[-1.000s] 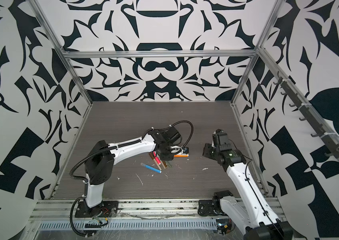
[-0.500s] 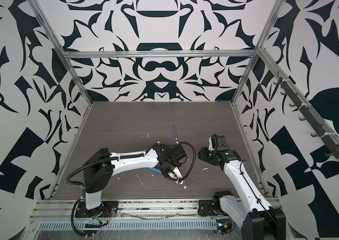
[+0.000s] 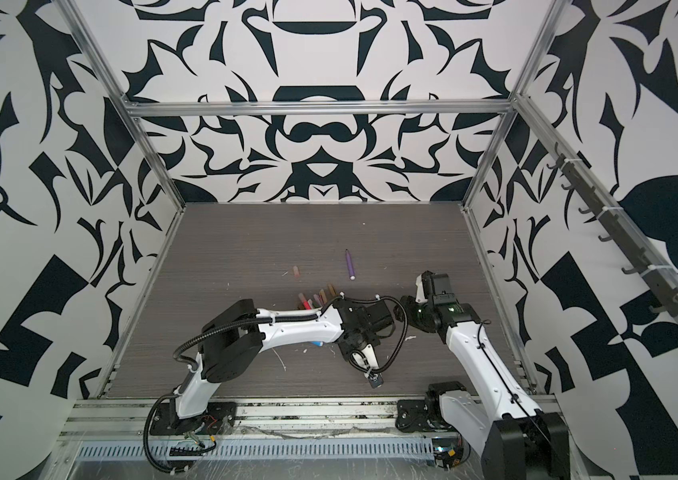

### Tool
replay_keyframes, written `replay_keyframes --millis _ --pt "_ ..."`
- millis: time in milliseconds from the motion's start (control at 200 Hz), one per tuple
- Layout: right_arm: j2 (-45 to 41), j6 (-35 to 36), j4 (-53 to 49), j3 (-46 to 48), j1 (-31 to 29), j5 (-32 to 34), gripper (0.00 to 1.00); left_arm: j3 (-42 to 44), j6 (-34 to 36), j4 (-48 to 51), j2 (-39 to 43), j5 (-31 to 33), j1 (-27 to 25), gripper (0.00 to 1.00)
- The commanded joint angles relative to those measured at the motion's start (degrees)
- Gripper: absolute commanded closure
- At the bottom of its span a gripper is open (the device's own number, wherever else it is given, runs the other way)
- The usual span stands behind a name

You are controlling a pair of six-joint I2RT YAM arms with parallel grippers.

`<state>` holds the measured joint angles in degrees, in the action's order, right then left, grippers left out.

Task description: Open the pen caps

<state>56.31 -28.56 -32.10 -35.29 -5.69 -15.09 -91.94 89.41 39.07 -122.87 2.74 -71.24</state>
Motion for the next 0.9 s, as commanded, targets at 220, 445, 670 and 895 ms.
replay_keyframes --millis 220,445,670,895 --pt "-0.6 -0.1 1.4 0.7 0.2 -0.5 0.45 -1.7 -1.1 2.6 -1.1 -1.1 0.0 0.39" --pt "-0.6 -0.5 0.6 1.0 0.2 -2.2 0.44 -0.9 -5.3 0.5 4.0 -0.7 -0.5 0.39" --pt "1.2 -1.4 1.6 5.0 -0.9 -10.9 0.46 8.0 -22.7 -10.3 23.5 -3.2 -0.6 0.41" --pt "-1.5 -6.5 -3.1 5.0 -23.8 -0.6 0.48 31.9 -58.5 -37.3 48.8 2.7 1.8 0.38"
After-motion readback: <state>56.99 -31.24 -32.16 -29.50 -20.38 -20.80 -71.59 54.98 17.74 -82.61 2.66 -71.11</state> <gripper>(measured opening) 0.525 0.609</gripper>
